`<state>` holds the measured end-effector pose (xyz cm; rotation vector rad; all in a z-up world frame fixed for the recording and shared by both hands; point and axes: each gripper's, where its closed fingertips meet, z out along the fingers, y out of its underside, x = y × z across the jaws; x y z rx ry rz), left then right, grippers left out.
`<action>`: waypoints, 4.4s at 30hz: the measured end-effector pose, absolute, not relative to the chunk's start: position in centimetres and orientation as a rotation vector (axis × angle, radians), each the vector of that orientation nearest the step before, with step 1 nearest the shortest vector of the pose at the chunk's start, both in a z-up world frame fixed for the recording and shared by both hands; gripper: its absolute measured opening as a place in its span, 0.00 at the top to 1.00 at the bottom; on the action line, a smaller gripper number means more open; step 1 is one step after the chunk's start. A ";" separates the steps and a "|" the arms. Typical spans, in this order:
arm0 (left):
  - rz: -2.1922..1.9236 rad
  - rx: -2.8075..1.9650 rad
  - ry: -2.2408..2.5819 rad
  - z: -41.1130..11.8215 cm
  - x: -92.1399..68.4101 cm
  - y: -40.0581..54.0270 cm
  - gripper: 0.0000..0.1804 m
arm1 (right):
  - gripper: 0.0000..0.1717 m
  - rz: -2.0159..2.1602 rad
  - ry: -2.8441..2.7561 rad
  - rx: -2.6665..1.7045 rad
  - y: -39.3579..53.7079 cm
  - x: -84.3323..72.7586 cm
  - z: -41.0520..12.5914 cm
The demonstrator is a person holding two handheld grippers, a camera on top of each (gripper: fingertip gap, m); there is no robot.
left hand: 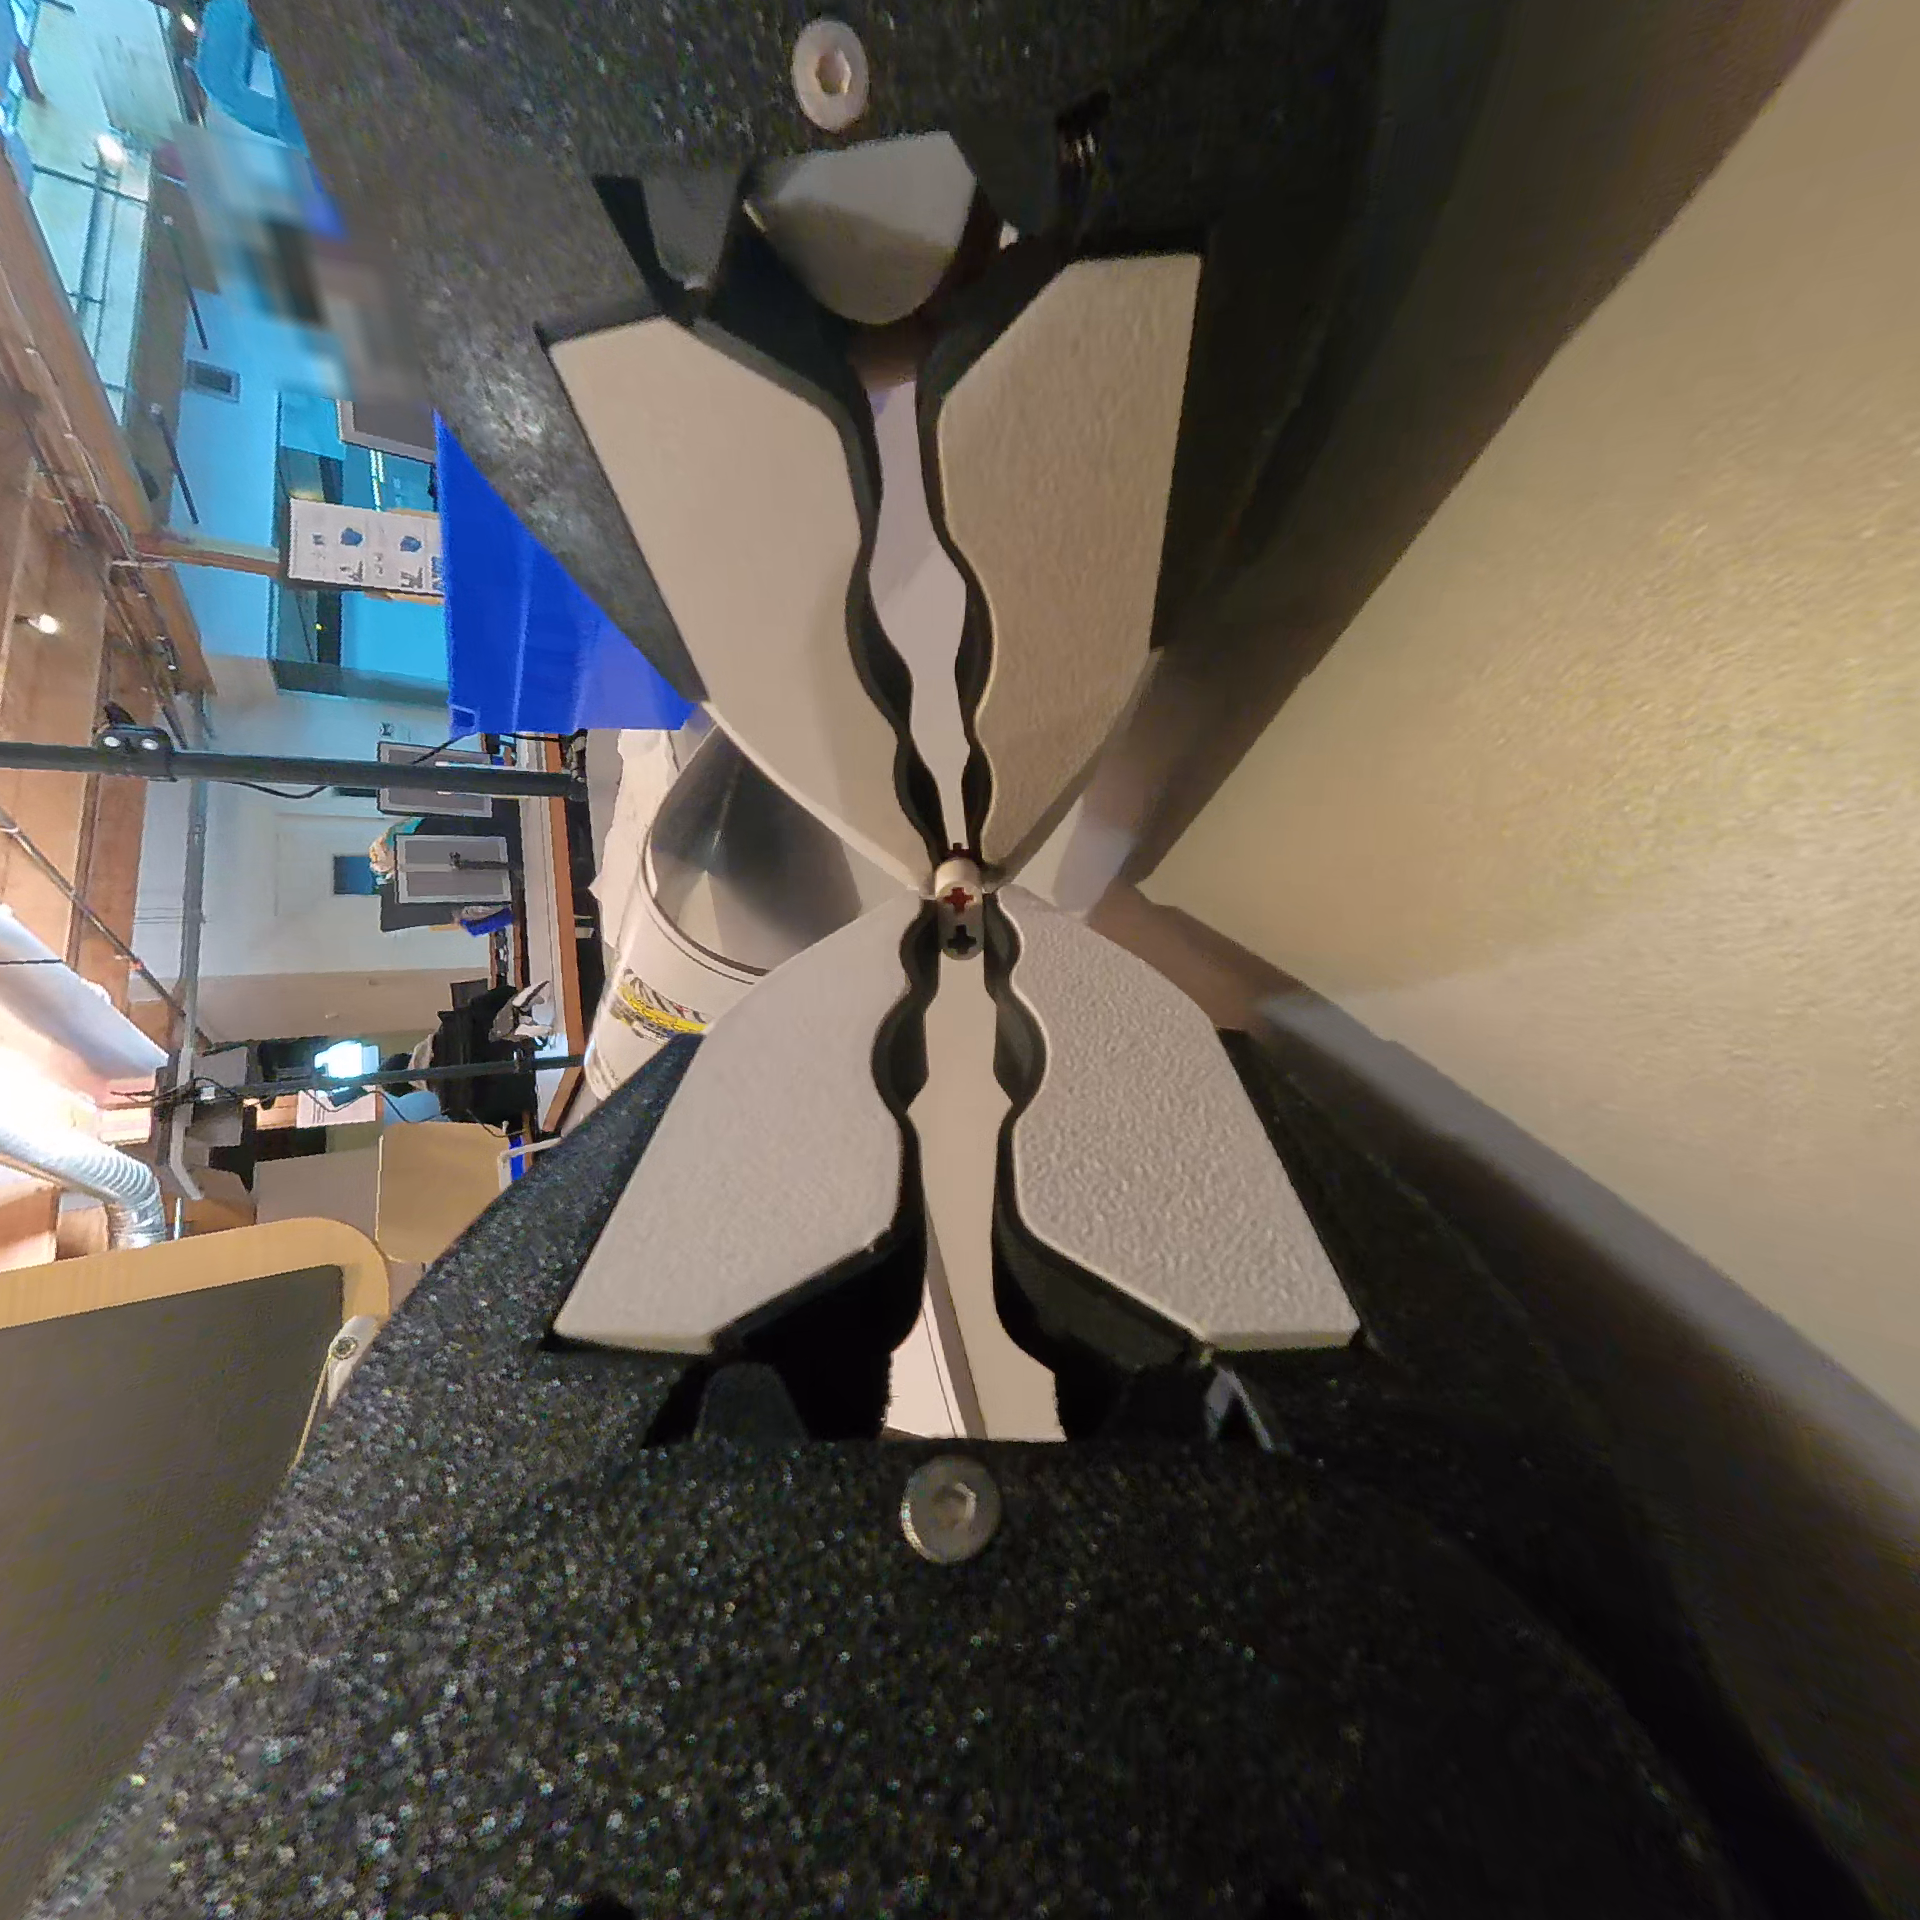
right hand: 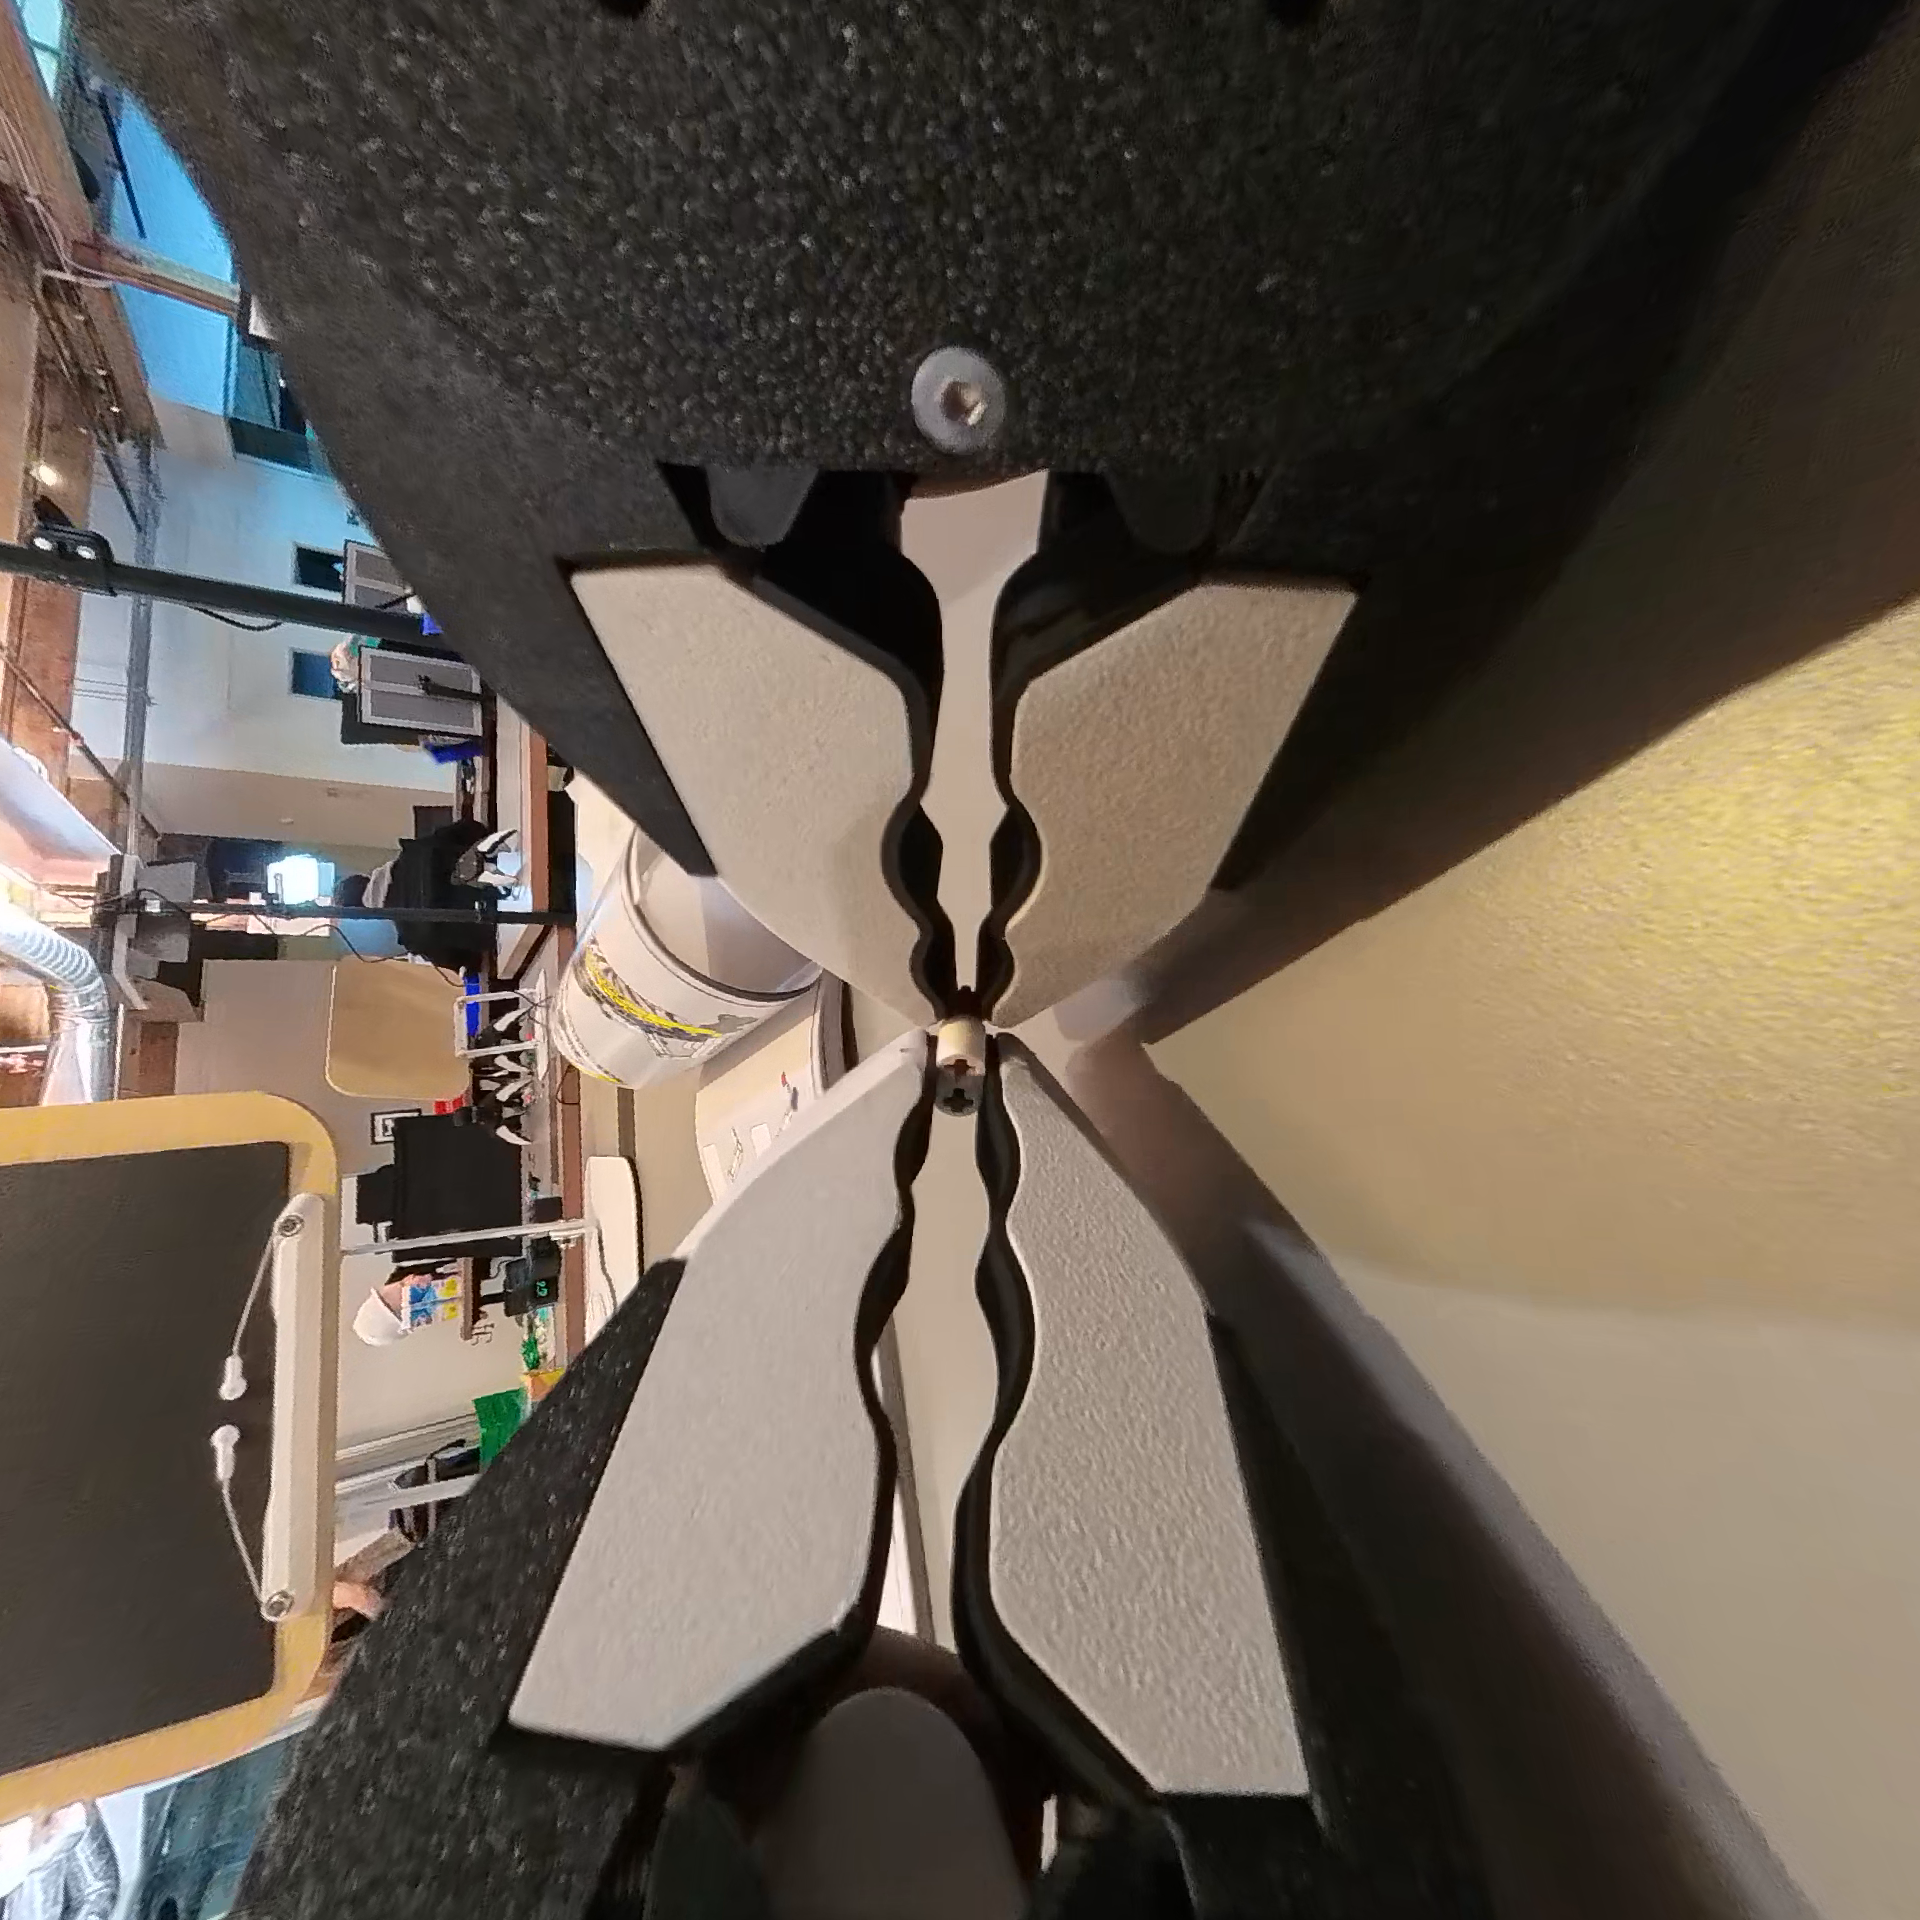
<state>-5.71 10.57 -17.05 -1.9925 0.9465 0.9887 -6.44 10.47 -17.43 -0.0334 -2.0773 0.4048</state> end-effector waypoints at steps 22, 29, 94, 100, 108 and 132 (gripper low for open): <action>0.875 -1.799 0.970 -16.0 -4.1 9.4 0.95 | 0.98 0.571 -2.050 0.036 9.3 -5.2 -16.7; 0.817 -1.784 0.973 -16.1 -3.4 8.8 0.96 | 0.99 0.622 -2.079 0.025 8.9 -4.9 -17.0; 0.699 -1.704 1.041 -16.0 -1.0 8.2 0.97 | 0.99 0.659 -2.109 0.087 8.0 -4.4 -18.0; 0.638 -1.692 0.997 -15.7 -0.5 8.4 1.00 | 1.00 0.619 -2.104 -0.002 9.1 -5.4 -18.1; 0.613 -1.824 0.900 -17.0 -3.0 8.1 1.00 | 1.00 0.632 -2.079 -0.047 9.8 -5.8 -17.9; 0.143 -2.268 0.276 -18.7 -8.0 3.0 0.92 | 0.99 0.807 -2.203 -0.096 6.4 -6.0 -17.8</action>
